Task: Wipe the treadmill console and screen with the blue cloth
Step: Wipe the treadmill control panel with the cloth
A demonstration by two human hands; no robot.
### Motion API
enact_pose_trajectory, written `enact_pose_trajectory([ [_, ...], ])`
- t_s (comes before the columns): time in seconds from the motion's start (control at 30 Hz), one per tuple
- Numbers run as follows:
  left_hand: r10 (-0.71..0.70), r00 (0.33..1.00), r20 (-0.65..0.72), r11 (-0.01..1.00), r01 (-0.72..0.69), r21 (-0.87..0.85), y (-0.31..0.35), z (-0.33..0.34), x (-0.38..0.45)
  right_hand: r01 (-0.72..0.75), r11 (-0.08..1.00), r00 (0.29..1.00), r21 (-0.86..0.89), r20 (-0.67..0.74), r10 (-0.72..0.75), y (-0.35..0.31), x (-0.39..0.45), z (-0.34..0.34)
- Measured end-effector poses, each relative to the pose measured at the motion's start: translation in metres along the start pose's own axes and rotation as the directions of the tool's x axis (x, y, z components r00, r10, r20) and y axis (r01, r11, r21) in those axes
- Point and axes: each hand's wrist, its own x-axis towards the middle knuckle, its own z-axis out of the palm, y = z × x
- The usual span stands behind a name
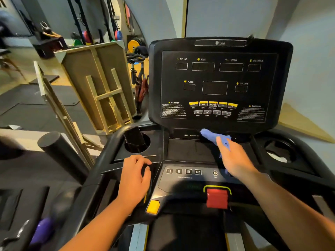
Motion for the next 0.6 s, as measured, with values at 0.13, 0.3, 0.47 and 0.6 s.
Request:
enact_pose_trajectory([
  [0.13, -0.104, 0.986, 0.129, 0.994, 0.105, -0.008, 0.003, 0.005, -0.017, -0.033, 0.996, 0.996, -0.079, -0.09, 0.026, 0.013, -0.024, 0.038],
  [0.3, -0.264, 0.925, 0.272, 0.96, 0.279, -0.017, -0.012, 0.009, -0.032, 0.057, 0.806, 0.997, -0.59, -0.016, -0.082, 0.026, -0.049, 0.128],
  [0.47, -0.415, 0.851, 0.322, 0.894, 0.447, -0.027, -0.021, 0.002, -0.04, 0.318, 0.671, 0.942, -0.67, 0.143, -0.304, -0.001, -0.067, 0.184],
  [0.6, -0.443, 0.826, 0.349, 0.878, 0.478, -0.014, -0.025, 0.0, -0.042, 0.492, 0.638, 0.867, -0.592, 0.265, -0.422, 0.006, -0.078, 0.188],
])
